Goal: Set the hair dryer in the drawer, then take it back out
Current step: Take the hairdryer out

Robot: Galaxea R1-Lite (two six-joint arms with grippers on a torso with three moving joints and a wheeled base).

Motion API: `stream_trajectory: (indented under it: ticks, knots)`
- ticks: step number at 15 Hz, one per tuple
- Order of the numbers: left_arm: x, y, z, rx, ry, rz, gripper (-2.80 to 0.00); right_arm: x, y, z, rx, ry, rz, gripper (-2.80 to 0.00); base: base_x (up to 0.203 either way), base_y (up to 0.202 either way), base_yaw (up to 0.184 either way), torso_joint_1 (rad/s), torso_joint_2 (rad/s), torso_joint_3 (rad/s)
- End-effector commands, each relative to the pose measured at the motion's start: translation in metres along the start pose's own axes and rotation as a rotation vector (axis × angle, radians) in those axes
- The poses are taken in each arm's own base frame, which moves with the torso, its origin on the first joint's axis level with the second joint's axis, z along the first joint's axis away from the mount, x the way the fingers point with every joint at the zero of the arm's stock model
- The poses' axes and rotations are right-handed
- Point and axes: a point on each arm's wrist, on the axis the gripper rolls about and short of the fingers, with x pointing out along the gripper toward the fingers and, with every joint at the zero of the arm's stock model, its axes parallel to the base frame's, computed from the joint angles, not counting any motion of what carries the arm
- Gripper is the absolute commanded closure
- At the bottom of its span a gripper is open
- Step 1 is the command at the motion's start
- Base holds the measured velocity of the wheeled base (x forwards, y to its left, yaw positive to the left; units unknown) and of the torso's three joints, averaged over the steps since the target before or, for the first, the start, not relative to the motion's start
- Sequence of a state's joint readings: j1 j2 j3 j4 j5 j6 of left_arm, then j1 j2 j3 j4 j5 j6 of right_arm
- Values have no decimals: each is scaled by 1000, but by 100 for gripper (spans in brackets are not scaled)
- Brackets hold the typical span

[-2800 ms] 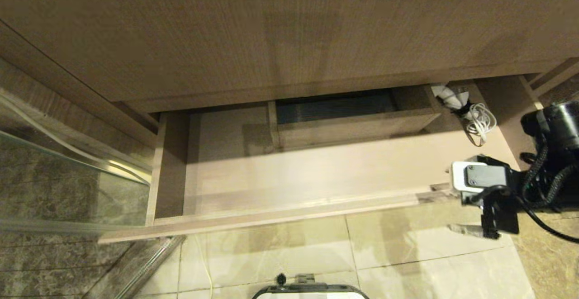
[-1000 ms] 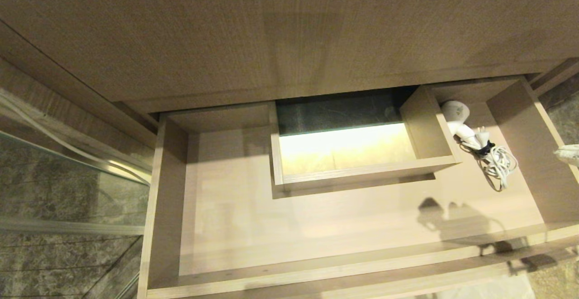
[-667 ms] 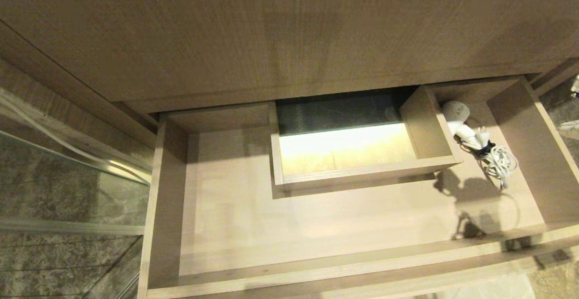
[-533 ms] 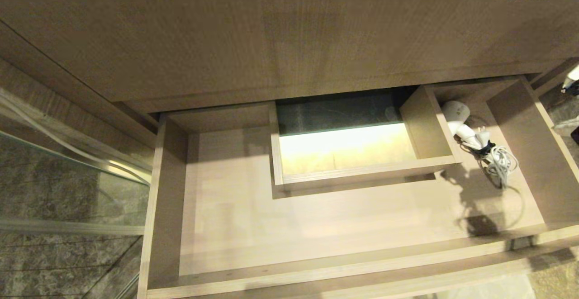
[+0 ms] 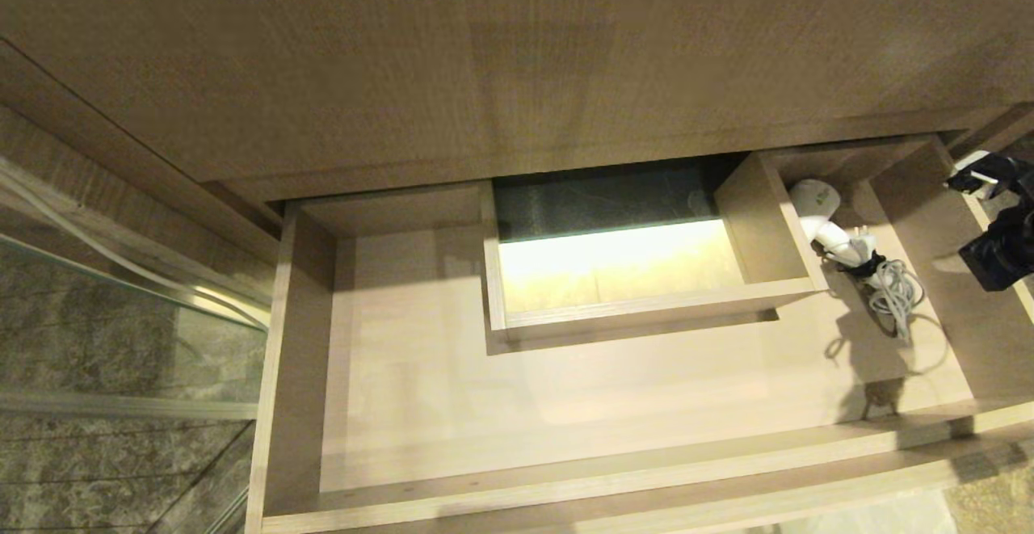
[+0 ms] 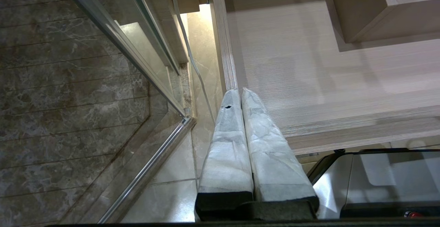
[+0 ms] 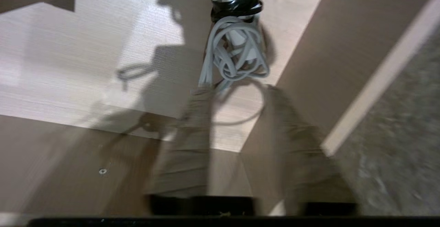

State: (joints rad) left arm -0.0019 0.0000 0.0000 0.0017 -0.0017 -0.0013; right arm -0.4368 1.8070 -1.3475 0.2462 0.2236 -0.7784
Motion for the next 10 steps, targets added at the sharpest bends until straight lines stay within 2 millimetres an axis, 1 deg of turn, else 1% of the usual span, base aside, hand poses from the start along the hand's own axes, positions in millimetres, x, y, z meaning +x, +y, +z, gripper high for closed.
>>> stream_trajectory:
  ticks: [1,6,10]
  knots:
    - [0,0,0,0,0,-1,0,17,-2,-3,-2,16,22,-280,0,0,0,0,0,0]
    - [0,0,0,0,0,-1,0,32,-1,-8,4,31,47,-280,0,0,0,0,0,0]
    - [0,0,0,0,0,1,0,41,-3,-6,-7,16,39,-280,0,0,0,0,0,0]
